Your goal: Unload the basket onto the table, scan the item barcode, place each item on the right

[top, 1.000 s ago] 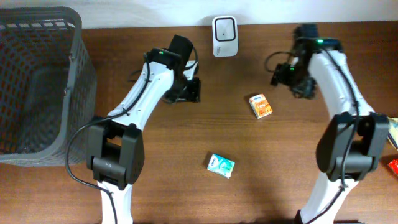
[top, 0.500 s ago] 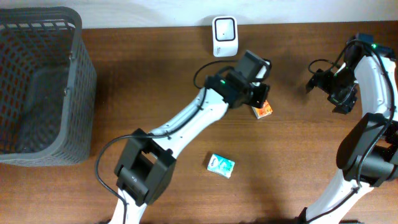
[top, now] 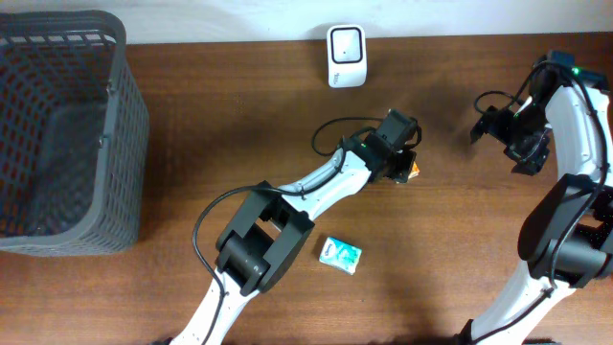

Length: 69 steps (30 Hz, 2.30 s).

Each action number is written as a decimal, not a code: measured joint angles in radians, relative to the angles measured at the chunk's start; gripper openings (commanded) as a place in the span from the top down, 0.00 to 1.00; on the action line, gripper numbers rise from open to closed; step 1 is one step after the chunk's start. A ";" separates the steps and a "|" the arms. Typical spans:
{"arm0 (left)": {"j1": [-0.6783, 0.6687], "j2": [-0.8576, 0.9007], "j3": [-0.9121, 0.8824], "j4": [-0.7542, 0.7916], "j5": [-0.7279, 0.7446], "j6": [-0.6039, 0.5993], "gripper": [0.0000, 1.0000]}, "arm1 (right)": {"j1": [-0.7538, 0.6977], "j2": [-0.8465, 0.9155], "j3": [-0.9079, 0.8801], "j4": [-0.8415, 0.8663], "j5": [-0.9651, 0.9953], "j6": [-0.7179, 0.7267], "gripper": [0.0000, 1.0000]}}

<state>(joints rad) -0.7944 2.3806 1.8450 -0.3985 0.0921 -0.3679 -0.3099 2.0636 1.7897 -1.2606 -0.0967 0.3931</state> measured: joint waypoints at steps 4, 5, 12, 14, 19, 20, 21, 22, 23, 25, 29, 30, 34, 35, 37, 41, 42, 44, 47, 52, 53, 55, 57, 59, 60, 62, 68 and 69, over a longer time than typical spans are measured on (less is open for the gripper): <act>0.000 0.002 0.000 -0.002 -0.001 0.000 1.00 | 0.000 0.000 0.000 0.000 0.000 0.000 0.01; 0.000 0.002 0.001 -0.008 -0.007 0.000 1.00 | 0.000 0.000 0.000 0.000 0.000 -0.001 0.02; -0.006 0.002 0.026 -0.095 -0.161 0.000 1.00 | 0.000 0.000 0.000 0.000 0.000 0.000 0.02; -0.006 0.002 0.032 -0.117 -0.190 0.000 1.00 | 0.000 0.000 0.000 0.000 0.000 -0.001 0.02; -0.006 0.002 0.051 -0.167 -0.233 0.000 1.00 | 0.000 0.000 0.000 0.000 0.000 0.000 0.02; -0.005 0.002 0.061 -0.192 -0.240 0.000 1.00 | 0.000 0.000 0.000 0.000 0.000 -0.001 0.02; -0.004 0.002 0.068 -0.209 -0.245 0.000 1.00 | 0.000 0.000 0.000 0.000 0.000 -0.001 0.02; -0.004 0.002 0.076 -0.232 -0.248 0.000 1.00 | 0.000 0.000 0.000 0.000 0.000 0.000 0.02; -0.003 0.002 0.084 -0.252 -0.251 0.000 1.00 | 0.000 0.000 0.000 0.000 0.000 -0.001 0.02; -0.002 -0.003 0.093 -0.289 -0.255 0.001 1.00 | 0.000 0.000 0.000 0.000 0.000 0.000 0.01; 0.007 -0.041 0.095 -0.348 -0.254 0.001 1.00 | 0.000 0.000 0.000 0.000 0.000 -0.001 0.01; 0.010 -0.049 0.095 -0.355 -0.253 0.001 1.00 | 0.000 0.000 0.000 0.000 0.000 0.000 0.02; 0.024 -0.073 0.097 -0.372 -0.241 0.001 1.00 | 0.000 0.000 0.000 0.000 0.000 0.000 0.02; 0.026 -0.073 0.096 -0.373 -0.239 0.001 1.00 | 0.000 0.000 0.000 0.000 0.000 -0.001 0.02; 0.029 -0.073 0.096 -0.368 -0.235 0.001 1.00 | 0.000 0.000 0.000 0.000 0.000 0.000 0.02; 0.028 -0.073 0.072 -0.311 -0.211 0.001 1.00 | 0.000 0.000 0.000 0.000 0.000 0.000 0.02; 0.028 -0.073 0.063 -0.296 -0.205 0.001 1.00 | 0.000 0.000 0.000 0.000 0.000 0.000 0.02; 0.028 -0.073 0.051 -0.287 -0.200 0.001 1.00 | 0.000 0.000 0.000 0.000 0.000 -0.001 0.02; 0.028 -0.073 0.045 -0.286 -0.196 0.001 1.00 | 0.000 0.000 0.000 0.000 0.000 0.000 0.02; 0.028 -0.073 0.032 -0.295 -0.193 0.001 1.00 | 0.000 0.000 0.000 0.000 0.000 0.000 0.01; 0.028 -0.073 0.031 -0.296 -0.193 0.001 1.00 | 0.000 0.000 0.000 0.000 0.000 0.000 0.02; 0.028 -0.073 0.031 -0.296 -0.193 0.001 1.00 | 0.000 0.000 0.000 0.000 0.000 0.000 0.01; 0.028 -0.073 0.031 -0.296 -0.193 0.001 1.00 | 0.000 0.000 0.000 0.000 0.000 -0.001 0.02; 0.028 -0.070 0.031 -0.296 -0.193 0.001 1.00 | 0.000 0.000 0.000 0.000 0.000 0.000 0.01; 0.028 -0.066 0.031 -0.296 -0.193 0.001 1.00 | 0.000 0.000 0.000 0.000 0.000 0.000 0.01; 0.028 -0.055 0.030 -0.296 -0.193 0.001 1.00 | 0.000 0.000 0.000 0.000 0.000 -0.001 0.02; 0.028 -0.041 0.023 -0.297 -0.193 0.001 1.00 | 0.000 0.000 0.000 0.000 0.000 0.000 0.02; 0.028 -0.041 0.023 -0.297 -0.193 0.001 1.00 | 0.000 0.000 0.000 0.000 0.000 -0.001 0.02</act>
<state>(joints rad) -0.7662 2.3398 1.8679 -0.6952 -0.1013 -0.3672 -0.3099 2.0636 1.7897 -1.2606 -0.0963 0.3923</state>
